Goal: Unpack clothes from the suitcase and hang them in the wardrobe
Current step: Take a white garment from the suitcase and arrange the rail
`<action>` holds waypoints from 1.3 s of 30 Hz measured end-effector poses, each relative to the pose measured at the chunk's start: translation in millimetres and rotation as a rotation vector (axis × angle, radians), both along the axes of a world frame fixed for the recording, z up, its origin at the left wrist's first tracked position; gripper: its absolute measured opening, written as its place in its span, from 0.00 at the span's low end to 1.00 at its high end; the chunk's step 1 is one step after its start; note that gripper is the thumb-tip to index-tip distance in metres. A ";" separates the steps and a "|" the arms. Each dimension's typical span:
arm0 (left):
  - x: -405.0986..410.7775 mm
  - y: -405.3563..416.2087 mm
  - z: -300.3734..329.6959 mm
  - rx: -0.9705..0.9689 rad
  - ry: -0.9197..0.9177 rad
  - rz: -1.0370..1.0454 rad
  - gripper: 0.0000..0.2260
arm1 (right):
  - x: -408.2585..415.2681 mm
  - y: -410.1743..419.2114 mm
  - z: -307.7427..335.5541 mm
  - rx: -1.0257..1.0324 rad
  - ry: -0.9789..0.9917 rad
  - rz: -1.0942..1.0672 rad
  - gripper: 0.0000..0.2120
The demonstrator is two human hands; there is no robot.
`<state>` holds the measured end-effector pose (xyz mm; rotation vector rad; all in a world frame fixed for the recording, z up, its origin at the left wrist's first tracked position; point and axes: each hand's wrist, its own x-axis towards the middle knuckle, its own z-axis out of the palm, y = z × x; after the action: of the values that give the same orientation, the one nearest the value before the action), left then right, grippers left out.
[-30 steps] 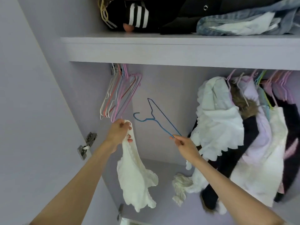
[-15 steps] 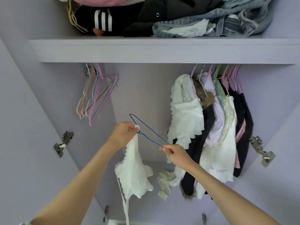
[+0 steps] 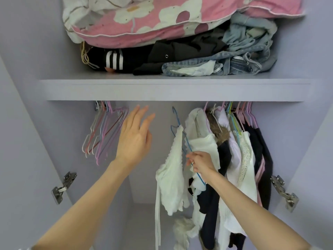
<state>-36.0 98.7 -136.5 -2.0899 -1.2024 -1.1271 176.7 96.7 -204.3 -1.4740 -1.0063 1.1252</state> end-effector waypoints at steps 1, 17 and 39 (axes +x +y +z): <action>2.6 4.9 8.1 0.029 0.051 0.017 0.22 | 4.5 7.2 9.3 0.028 -0.005 -0.060 0.09; 20.7 81.3 20.1 0.033 0.140 0.242 0.35 | 44.5 105.4 57.0 -0.001 0.009 -0.313 0.06; 36.8 18.2 7.4 -0.348 0.043 0.084 0.33 | 68.4 5.4 3.9 -0.184 -0.474 -0.190 0.18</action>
<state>0.7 116.9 -129.0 -2.2741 -1.5404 -0.8794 245.1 102.1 -200.4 -1.9989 -1.0691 0.7604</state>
